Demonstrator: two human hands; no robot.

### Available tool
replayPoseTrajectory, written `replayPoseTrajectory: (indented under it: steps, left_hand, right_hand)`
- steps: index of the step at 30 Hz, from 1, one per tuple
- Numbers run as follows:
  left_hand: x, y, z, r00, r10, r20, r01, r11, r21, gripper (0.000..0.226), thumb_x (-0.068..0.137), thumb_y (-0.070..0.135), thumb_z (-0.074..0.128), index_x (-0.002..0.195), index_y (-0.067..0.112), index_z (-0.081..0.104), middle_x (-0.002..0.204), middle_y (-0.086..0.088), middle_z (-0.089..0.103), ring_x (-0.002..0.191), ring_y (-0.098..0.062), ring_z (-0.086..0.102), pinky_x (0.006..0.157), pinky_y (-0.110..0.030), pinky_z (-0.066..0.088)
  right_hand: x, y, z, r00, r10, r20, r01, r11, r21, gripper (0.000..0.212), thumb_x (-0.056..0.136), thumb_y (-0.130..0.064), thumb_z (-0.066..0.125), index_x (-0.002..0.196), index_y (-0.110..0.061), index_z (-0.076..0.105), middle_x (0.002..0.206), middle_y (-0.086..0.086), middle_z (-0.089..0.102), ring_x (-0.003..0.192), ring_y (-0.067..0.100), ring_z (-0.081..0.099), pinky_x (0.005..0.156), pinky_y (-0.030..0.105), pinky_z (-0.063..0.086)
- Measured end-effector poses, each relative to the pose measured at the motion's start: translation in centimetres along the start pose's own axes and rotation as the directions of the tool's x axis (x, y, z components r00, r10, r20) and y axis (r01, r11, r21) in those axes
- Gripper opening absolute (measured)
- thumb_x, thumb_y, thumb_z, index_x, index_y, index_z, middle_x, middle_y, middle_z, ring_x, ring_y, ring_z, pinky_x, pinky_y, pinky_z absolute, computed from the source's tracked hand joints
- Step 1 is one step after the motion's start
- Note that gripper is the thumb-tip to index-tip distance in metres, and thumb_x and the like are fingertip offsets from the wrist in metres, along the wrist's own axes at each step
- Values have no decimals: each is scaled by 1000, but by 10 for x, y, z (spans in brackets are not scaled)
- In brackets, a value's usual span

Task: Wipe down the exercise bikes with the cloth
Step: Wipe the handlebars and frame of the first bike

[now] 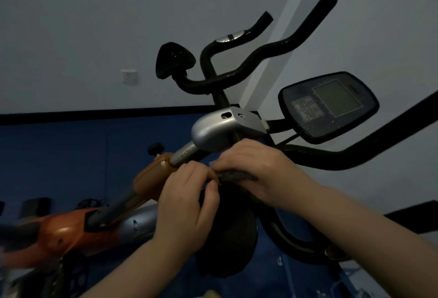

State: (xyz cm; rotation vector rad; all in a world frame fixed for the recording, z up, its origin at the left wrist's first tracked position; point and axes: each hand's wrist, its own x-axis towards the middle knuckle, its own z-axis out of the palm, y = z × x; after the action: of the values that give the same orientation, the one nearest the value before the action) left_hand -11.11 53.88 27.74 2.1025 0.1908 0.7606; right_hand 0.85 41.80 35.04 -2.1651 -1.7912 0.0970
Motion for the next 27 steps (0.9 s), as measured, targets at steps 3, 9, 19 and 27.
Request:
replayPoseTrajectory:
  steps: [3, 9, 19, 27]
  left_hand:
    - [-2, 6, 1, 1000, -15, -26, 15, 1000, 20, 20, 90, 25, 38, 77, 20, 52, 75, 8, 52, 70, -12, 49, 61, -38, 41]
    - [1, 16, 4, 1000, -11, 11, 9, 990, 142, 17, 88, 28, 44, 80, 22, 57, 79, 9, 55, 72, -8, 50, 66, -29, 39]
    - [23, 29, 8, 991, 62, 116, -89, 966, 245, 16, 86, 31, 46, 88, 23, 60, 86, 9, 58, 77, -9, 52, 64, -26, 41]
    - [24, 28, 8, 991, 49, 121, -75, 973, 217, 22, 84, 33, 46, 99, 28, 62, 93, 16, 62, 84, 0, 53, 66, -18, 43]
  right_hand:
    - [0, 6, -16, 992, -58, 110, 72, 990, -120, 29, 81, -4, 67, 109, -11, 68, 105, 5, 69, 97, 25, 61, 80, 42, 53]
    - [-7, 11, -28, 994, 93, -52, -98, 990, -101, 33, 79, -6, 70, 112, -11, 69, 103, 4, 71, 94, 22, 62, 86, 34, 50]
    - [-19, 8, -34, 933, 306, -189, -326, 941, -86, 31, 80, -9, 69, 110, -15, 70, 104, 1, 69, 98, 19, 56, 89, 27, 44]
    - [-48, 9, -45, 864, 426, -269, -453, 890, -48, 33, 76, -3, 71, 106, -18, 72, 103, -4, 70, 94, 18, 57, 83, 31, 47]
